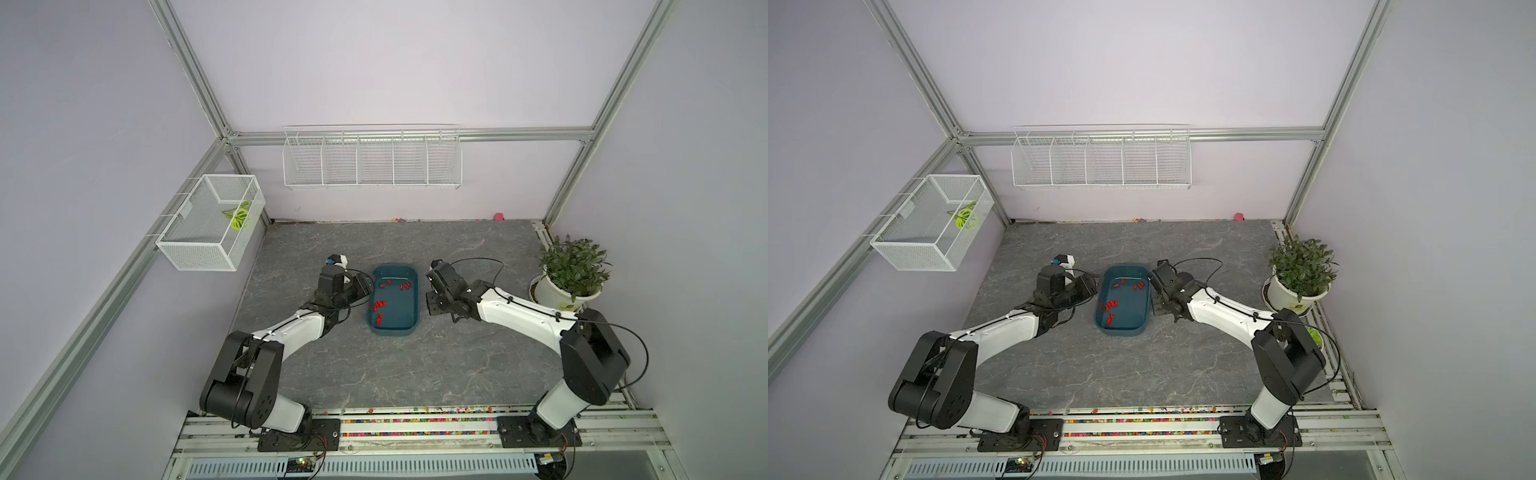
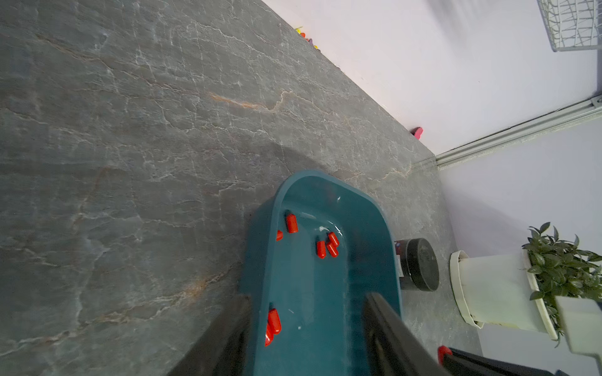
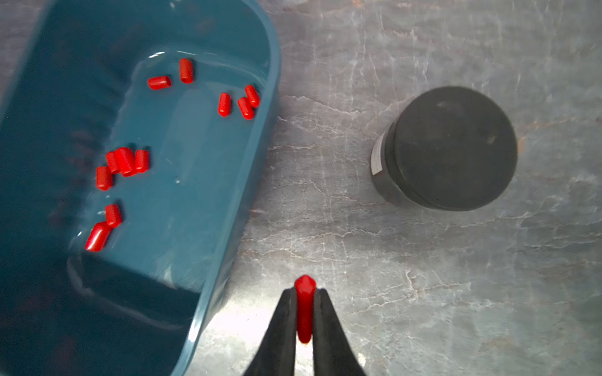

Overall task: Take the screw protection sleeves out of the storage box
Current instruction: Place the screw protection sleeve at the center of the board.

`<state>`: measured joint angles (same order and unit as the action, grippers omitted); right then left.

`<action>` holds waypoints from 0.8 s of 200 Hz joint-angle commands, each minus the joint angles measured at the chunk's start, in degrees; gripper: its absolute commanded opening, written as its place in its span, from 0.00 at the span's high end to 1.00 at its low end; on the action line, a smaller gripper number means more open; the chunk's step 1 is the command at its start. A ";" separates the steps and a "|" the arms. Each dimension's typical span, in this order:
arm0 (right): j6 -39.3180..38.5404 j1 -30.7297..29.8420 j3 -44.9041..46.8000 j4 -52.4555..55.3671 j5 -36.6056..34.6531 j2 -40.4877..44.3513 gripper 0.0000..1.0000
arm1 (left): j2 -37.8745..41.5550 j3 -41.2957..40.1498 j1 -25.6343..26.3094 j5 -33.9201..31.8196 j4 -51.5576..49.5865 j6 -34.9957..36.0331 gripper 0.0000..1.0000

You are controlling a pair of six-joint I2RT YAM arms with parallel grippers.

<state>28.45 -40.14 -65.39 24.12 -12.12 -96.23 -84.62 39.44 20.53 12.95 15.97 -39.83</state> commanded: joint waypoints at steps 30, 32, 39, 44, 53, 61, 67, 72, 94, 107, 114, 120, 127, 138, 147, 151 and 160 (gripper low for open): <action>5.54 3.93 -1.61 -0.74 5.12 -5.99 0.85 | -0.46 1.60 0.18 0.23 -0.81 0.96 0.39; 5.62 3.93 -1.68 -0.70 5.21 -6.08 0.85 | -0.46 1.58 0.20 0.23 -0.84 0.98 0.39; 5.91 4.10 -1.84 -0.59 5.50 -6.51 0.85 | -0.52 1.57 0.12 0.23 -0.89 0.99 0.39; 6.07 4.30 -1.92 -0.49 5.73 -6.83 0.85 | -0.48 1.56 0.14 0.23 -0.94 0.99 0.39; 6.29 4.43 -2.12 -0.34 6.12 -7.36 0.85 | -0.62 1.68 0.18 0.23 -0.92 0.98 0.39; 6.51 4.47 -2.33 -0.21 6.31 -7.72 0.85 | -0.70 1.79 0.19 0.32 -1.01 0.98 0.39; 6.67 4.46 -2.53 0.02 6.40 -7.98 0.85 | -0.86 1.94 0.13 0.32 -1.11 0.99 0.39; 6.72 4.52 -2.60 0.10 6.48 -8.12 0.85 | -0.96 1.92 0.16 0.32 -1.20 0.99 0.38; 6.87 4.56 -3.08 0.54 6.92 -8.83 0.85 | -0.94 1.94 0.14 0.31 -1.20 0.99 0.38; 6.87 4.56 -3.58 0.95 7.38 -9.43 0.85 | -0.97 1.98 0.13 0.32 -1.29 0.99 0.38; 6.92 4.55 -3.82 1.24 7.68 -9.74 0.85 | -1.00 2.06 0.14 0.28 -1.24 0.99 0.38; 6.90 4.55 -4.02 1.42 7.81 -10.01 0.85 | -1.08 2.10 0.18 0.30 -1.37 0.93 0.38; 6.97 4.61 -4.20 1.68 8.03 -10.17 0.84 | -1.24 2.26 0.19 0.30 -1.51 0.99 0.38; 7.29 4.55 -4.38 1.95 8.21 -10.53 0.84 | -1.30 2.39 0.18 0.32 -1.62 0.99 0.38; 7.54 4.55 -4.53 2.20 8.36 -10.74 0.84 | -1.39 2.40 0.12 0.27 -1.73 0.96 0.38; 7.65 4.59 -4.62 2.40 8.34 -10.97 0.84 | -1.42 2.47 0.16 0.28 -1.68 0.86 0.38; 7.81 4.59 -4.90 2.74 8.43 -11.43 0.84 | -1.53 2.55 0.14 0.25 -1.86 0.89 0.38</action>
<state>34.94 -35.86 -68.82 24.53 -4.40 -106.10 -85.30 39.99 20.53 12.95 14.98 -39.79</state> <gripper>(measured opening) 0.157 0.620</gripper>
